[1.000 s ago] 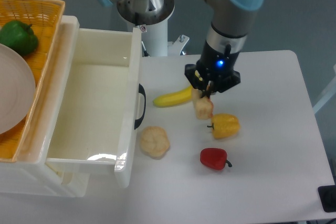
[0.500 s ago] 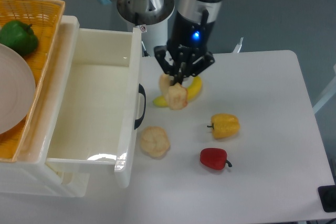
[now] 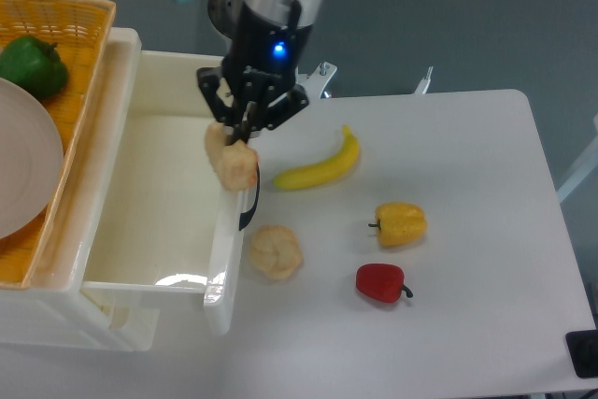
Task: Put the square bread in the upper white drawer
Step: 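Carry the held bread slice over the open white drawer, then lower the bread slice down into the drawer, then open the gripper to release the bread inside the drawer, then raise the open gripper up out of the drawer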
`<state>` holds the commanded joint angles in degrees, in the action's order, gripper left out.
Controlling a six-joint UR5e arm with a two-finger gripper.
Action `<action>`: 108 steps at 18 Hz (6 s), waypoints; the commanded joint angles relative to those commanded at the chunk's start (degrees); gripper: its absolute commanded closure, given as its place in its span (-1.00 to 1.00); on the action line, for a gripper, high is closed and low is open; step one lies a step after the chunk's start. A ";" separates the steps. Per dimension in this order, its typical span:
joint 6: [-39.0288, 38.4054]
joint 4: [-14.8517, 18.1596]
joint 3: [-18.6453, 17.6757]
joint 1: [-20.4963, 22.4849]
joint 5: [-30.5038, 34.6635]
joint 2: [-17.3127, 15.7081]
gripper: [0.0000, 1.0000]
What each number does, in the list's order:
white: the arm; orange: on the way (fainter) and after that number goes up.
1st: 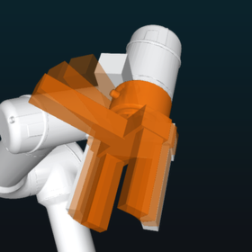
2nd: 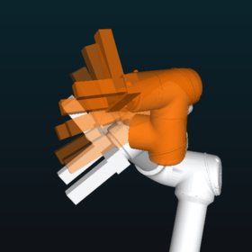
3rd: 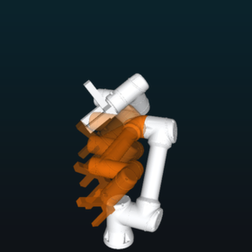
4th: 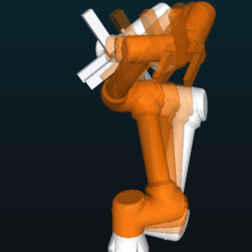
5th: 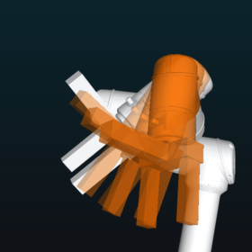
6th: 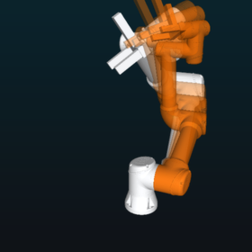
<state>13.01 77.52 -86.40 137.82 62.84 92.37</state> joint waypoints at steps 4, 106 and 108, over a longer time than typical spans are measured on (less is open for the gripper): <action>0.09 -0.09 -0.88 -1.06 0.09 0.17 0.99; 27.67 -3.52 -0.70 7.99 24.42 5.45 -1.00; 30.31 -4.91 -0.70 8.25 26.53 6.94 -1.00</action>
<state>43.32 72.61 -87.10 146.07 89.37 99.31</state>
